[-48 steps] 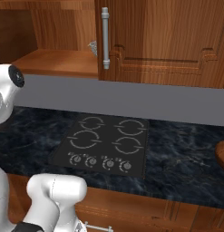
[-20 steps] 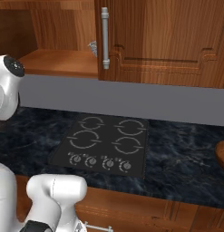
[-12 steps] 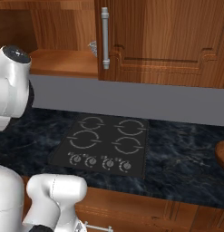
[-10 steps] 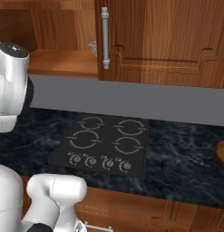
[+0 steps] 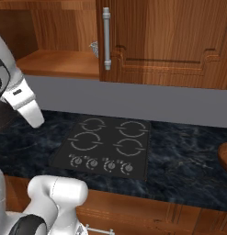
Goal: Open the cabinet and setup a tea strainer by placing it in the bowl upright.
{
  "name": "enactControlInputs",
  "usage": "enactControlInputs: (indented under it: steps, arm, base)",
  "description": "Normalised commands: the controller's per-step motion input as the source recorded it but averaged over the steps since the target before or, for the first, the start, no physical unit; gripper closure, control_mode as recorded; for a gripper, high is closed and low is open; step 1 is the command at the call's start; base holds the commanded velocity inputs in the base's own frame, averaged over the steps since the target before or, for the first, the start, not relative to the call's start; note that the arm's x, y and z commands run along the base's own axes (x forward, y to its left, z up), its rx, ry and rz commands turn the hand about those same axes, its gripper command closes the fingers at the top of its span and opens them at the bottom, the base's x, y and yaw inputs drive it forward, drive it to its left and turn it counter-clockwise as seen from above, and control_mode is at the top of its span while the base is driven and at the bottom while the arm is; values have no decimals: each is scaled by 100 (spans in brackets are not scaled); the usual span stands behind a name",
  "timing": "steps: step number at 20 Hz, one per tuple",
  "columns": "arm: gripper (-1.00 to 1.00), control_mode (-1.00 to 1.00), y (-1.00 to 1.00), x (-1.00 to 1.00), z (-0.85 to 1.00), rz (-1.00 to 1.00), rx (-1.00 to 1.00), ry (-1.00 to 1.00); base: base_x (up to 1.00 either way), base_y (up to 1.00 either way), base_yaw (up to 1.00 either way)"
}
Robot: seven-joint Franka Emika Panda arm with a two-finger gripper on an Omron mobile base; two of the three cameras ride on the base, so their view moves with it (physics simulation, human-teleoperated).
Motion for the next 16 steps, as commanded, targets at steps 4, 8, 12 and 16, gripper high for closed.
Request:
enactControlInputs:
  steps: [4,8,12,16]
  arm:
    - [-100,-100,-78,6,10,28,-45,-22]
    - [-100,-100,-33,-10,79,32,-25,-30]
    - [-100,-100,-17,-6,100,10,-13,-28]
    - [-100,-100,-2,-4,94,4,-5,-29]
  base:
    - [0,0,0]
    - [0,0,0]
    - [0,0,0]
    - [0,0,0]
